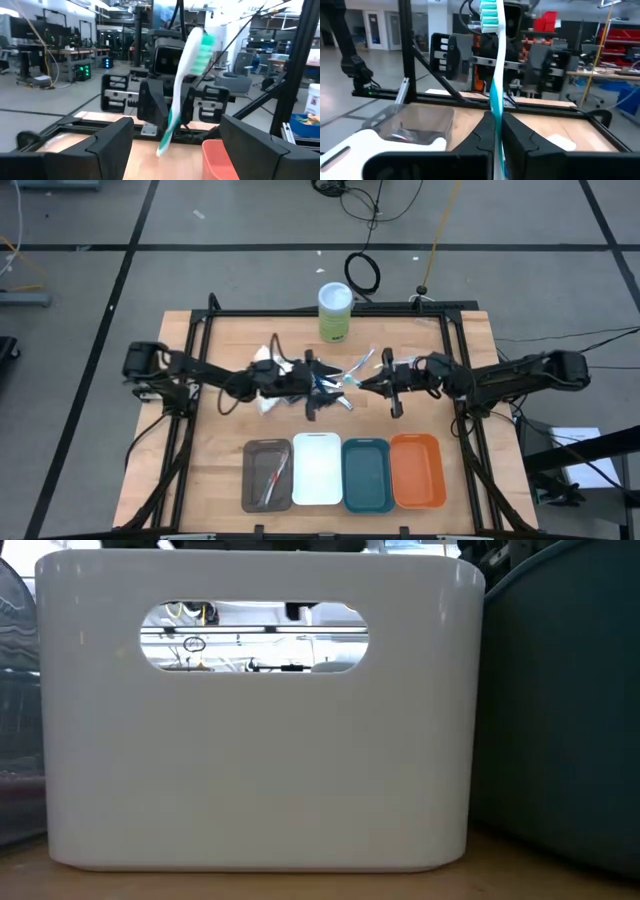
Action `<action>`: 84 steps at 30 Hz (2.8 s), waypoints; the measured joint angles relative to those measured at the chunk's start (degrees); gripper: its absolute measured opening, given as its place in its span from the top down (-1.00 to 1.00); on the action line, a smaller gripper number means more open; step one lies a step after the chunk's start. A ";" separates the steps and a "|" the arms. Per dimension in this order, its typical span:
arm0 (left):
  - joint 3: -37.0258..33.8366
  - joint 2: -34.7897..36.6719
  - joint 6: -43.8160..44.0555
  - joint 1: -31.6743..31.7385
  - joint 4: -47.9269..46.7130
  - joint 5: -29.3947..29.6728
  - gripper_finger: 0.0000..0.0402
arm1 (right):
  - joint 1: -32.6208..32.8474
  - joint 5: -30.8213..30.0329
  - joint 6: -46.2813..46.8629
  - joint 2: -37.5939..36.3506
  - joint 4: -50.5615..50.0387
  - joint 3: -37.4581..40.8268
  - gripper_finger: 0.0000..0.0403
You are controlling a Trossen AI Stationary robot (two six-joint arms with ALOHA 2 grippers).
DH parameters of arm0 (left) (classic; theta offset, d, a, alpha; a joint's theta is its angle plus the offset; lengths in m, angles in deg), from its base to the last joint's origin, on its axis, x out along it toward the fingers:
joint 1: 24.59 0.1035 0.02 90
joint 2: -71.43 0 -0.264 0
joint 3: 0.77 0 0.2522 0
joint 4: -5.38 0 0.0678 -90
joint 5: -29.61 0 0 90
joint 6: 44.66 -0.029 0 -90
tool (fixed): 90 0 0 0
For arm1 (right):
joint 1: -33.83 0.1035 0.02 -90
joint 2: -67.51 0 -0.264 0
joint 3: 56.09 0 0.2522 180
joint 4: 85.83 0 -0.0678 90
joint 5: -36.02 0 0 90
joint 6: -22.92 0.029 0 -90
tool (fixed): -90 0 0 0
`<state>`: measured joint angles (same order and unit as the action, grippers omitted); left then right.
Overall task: Pick & Place Travel size toiletries
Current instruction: Put the green toothbrush into the black bin
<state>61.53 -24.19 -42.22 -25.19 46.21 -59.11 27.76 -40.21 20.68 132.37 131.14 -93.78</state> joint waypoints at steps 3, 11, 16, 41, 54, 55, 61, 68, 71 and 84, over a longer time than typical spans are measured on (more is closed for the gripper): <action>3.64 -2.89 -1.07 0.07 -1.35 0.24 -0.46 | 1.01 0.01 -0.47 0.77 2.17 0.06 0.97; 8.97 -6.44 -0.81 0.05 -1.36 -0.61 -0.46 | 1.31 -0.17 -1.58 1.02 3.79 0.03 0.97; 10.09 -6.44 -0.67 0.07 -1.56 -1.64 -0.29 | 1.31 -0.12 -1.68 1.02 3.54 0.03 0.97; 11.03 4.71 -0.27 -0.21 -22.90 -0.59 0.97 | 1.31 -9.91 -1.92 -1.00 -4.27 -0.01 0.36; -1.00 22.94 24.12 -18.30 -45.43 9.91 0.98 | 1.29 -12.58 -2.11 -11.36 -15.78 -0.05 -0.10; -3.09 24.15 27.64 -20.85 -44.96 11.14 0.98 | 1.29 -12.54 -2.12 -12.19 -16.40 -0.05 -0.10; -13.31 27.09 57.05 -36.75 -43.71 12.48 0.98 | 1.29 -12.52 -3.24 -16.31 -19.45 -0.05 -0.04; -17.12 26.63 73.84 -45.80 -44.82 25.30 0.93 | 1.29 -12.48 -3.02 -17.26 -19.10 -0.05 -0.02; -17.10 26.67 72.85 -46.29 -44.77 25.12 0.86 | 1.29 -12.49 -3.01 -17.27 -18.43 -0.05 -0.02; -17.08 26.67 71.43 -44.78 -45.86 24.58 0.26 | 1.29 -12.50 -3.13 -17.25 -18.98 -0.05 -0.02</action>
<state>44.45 2.48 29.21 -69.97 0.35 -34.53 29.05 -52.70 17.55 115.12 112.15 -93.84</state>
